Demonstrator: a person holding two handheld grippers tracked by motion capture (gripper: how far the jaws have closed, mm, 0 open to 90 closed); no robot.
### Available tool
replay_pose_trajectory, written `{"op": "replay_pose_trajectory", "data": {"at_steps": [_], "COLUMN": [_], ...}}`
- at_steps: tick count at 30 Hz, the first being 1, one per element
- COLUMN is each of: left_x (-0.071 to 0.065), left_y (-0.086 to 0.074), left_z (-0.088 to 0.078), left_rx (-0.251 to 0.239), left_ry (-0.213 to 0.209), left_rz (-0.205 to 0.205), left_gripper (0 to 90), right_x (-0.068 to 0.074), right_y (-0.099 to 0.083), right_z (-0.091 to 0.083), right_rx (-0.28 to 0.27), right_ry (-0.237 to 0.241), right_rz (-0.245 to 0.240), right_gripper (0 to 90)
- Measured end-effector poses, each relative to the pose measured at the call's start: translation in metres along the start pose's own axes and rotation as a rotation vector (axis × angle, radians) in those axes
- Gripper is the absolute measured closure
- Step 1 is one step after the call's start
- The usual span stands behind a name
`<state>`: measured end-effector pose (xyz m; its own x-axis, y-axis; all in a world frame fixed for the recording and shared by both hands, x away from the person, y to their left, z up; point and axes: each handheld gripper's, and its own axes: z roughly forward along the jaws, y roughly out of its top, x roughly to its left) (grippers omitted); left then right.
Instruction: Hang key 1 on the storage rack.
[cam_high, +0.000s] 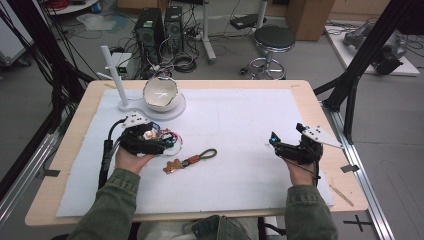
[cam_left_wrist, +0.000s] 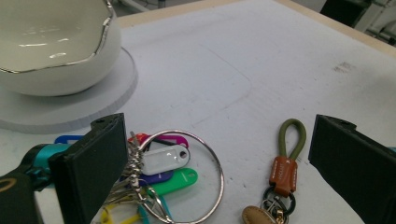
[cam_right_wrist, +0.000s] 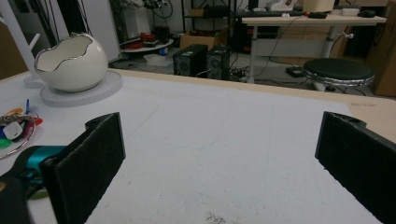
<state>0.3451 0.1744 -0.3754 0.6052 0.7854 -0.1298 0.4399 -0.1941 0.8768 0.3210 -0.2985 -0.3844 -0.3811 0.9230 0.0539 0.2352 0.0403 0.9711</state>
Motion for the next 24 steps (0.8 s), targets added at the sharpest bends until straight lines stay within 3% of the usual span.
{"op": "replay_pose_trajectory", "data": {"at_steps": [9,24], "left_x": [-0.013,-0.032], "left_y": [-0.001,-0.003], "left_z": [0.018,0.038], "left_rx": [0.056,0.126], "left_ry": [-0.067,-0.120], "left_rz": [0.009,0.058], "left_gripper": [5.4,5.4], "right_x": [-0.001,-0.001], "right_y": [0.000,0.000], "right_z": [-0.001,0.000], "right_rx": [-0.004,-0.004], "right_ry": [0.005,0.009], "right_rz": [0.003,0.000], "right_gripper": [0.4,0.4]}}
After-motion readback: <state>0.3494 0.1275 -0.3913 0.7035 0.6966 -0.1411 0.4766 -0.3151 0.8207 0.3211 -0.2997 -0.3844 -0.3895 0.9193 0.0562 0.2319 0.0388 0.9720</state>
